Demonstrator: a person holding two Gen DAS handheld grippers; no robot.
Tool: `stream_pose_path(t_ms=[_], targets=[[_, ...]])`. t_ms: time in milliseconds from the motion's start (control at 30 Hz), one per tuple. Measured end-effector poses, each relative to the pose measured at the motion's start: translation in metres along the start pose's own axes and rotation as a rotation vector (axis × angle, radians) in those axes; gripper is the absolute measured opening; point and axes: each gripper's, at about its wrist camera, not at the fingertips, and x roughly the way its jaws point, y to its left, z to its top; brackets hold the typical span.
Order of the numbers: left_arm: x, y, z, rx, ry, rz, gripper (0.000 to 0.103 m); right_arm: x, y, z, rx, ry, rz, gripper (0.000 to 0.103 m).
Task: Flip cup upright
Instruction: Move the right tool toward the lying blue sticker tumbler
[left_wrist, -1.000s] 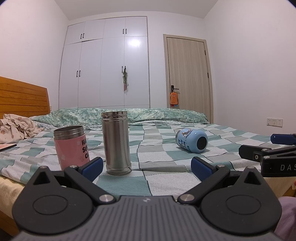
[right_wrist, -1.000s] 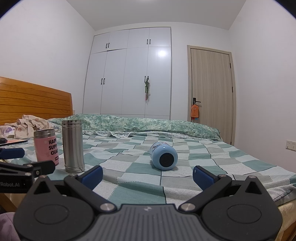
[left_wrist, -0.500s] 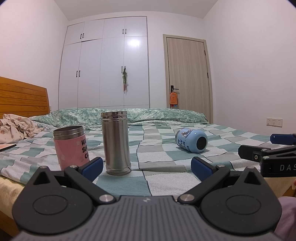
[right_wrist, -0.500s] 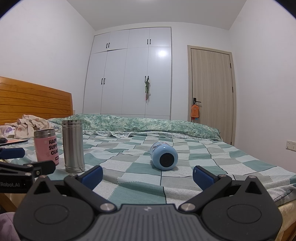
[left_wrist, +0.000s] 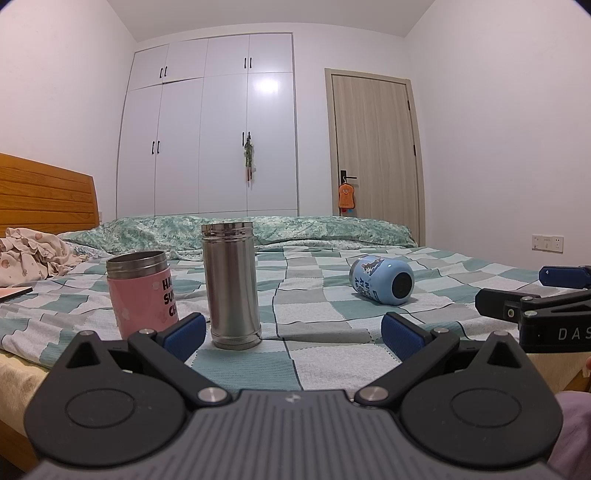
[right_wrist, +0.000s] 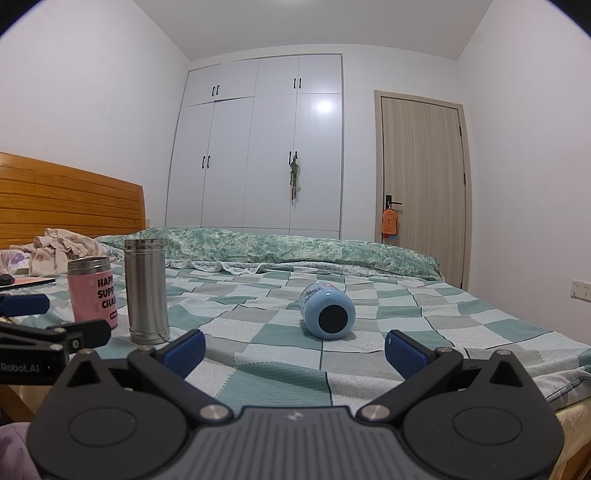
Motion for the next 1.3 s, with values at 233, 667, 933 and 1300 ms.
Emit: stream_pose_path(t_ms=[233,667,933,1300], targets=[[0.004,-0.004,-0.001,0.019,0.01,0.002,0.103,0.0,0.0,0.001,-0.008,-0.003,-0.01,0.103],[0.035,-0.011,0.014,0.042,0.06,-0.127,0.103,0.022,-0.016,0.021,-0.007,-0.004,0.006,0.103],[0.078,-0.026,0.036,0.074,0.084,-0.185,0.103,0.05,-0.036,0.042,-0.025,0.015,0.014,0.103],[0.147,-0.052,0.067,0.126,0.088,-0.243,0.103,0.104,-0.07,0.068,-0.05,0.041,-0.014,0.103]])
